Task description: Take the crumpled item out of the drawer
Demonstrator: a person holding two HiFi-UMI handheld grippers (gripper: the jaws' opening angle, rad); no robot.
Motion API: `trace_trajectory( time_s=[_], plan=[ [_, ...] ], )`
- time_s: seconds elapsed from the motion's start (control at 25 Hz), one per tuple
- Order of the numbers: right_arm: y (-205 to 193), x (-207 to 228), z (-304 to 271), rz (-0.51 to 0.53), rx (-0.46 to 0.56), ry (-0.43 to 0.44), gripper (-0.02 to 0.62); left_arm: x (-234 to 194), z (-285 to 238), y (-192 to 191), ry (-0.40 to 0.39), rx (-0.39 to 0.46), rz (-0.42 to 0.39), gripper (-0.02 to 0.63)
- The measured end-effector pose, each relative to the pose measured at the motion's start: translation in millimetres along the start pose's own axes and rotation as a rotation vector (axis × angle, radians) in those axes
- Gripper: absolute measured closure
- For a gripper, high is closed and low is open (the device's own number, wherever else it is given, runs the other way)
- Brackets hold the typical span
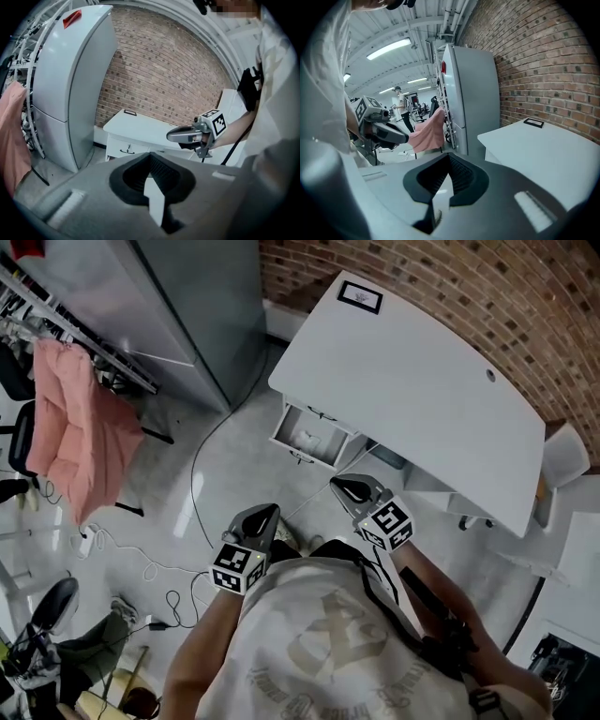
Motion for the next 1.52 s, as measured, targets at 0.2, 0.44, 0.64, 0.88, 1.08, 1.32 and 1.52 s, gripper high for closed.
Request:
trace_trajectory(
  time_s=[0.2,0.44,0.64,0.88,1.08,1.32,1.52],
  plan=[
    [16,5,-28,0.014,-0.025,-0.050,0.588,-30,-3,3,-0.026,0.002,0.007,0.603],
    [19,19,-52,0.031,-0.072,-0.092,0.588,-56,-6,0,-0.011,-0.010,0.042,0.603],
    [8,42,-75,0.046,-0.115,-0.079,0.588,-60,-23,-8,0.019,-0.023,0.079,0.603],
    [-16,64,-97,0.079,-0.204,-0.022,0.588,-50,-53,-16,0.059,-0.031,0.147,0.603],
    [-36,86,-126,0.115,-0.286,0.038,0.588,-41,-81,-24,0.096,-0.041,0.199,0.603],
    [-52,102,-164,0.128,-0.349,0.100,0.589,-40,-102,-31,0.137,-0.037,0.286,0.603],
    [-60,108,-197,0.129,-0.362,0.125,0.588,-54,-107,-49,0.195,-0.026,0.340,0.603]
  ],
)
Point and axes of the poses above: the fingertips, and each gripper's own axes: z backward along the fingers, x to its right, y out of its top, the point moved 7 cm from there along z, backward along the fingers, and after that the axes turned 6 degrees about -z, right-handed, at the moved point
